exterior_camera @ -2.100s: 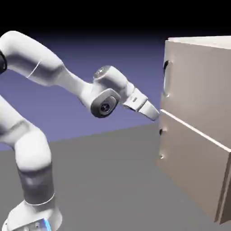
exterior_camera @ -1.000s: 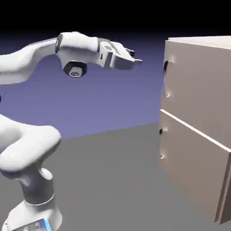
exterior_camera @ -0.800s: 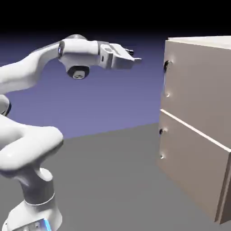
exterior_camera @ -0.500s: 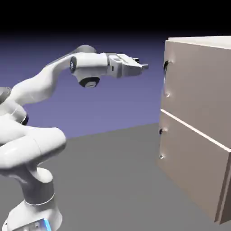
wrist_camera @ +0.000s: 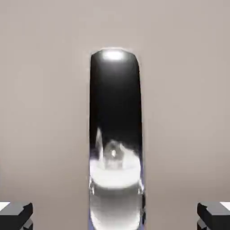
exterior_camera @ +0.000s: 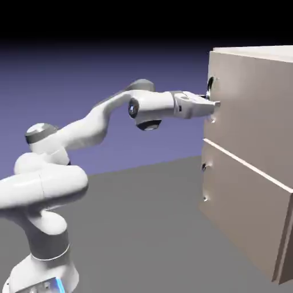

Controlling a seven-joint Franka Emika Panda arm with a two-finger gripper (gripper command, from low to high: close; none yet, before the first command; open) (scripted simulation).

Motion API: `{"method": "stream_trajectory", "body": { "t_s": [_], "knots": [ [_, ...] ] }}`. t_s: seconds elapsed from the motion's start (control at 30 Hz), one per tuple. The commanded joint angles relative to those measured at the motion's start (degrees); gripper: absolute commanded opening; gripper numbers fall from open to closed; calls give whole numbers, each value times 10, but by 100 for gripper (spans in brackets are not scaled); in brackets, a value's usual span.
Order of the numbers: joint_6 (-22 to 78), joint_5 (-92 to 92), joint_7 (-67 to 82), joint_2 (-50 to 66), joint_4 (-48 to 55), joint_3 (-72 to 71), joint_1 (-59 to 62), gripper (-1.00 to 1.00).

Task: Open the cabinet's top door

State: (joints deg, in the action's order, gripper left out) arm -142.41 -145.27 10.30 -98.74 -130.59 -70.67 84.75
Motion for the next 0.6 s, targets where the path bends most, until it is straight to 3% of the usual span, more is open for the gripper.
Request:
{"method": "stream_trajectory", "body": {
  "t_s": [0.0, 0.57],
  "knots": [
    [19, -9, 13, -2, -21, 4, -12, -100],
    [419, -19, 190, 16, -335, 133, -135, -100]
  ]
}}
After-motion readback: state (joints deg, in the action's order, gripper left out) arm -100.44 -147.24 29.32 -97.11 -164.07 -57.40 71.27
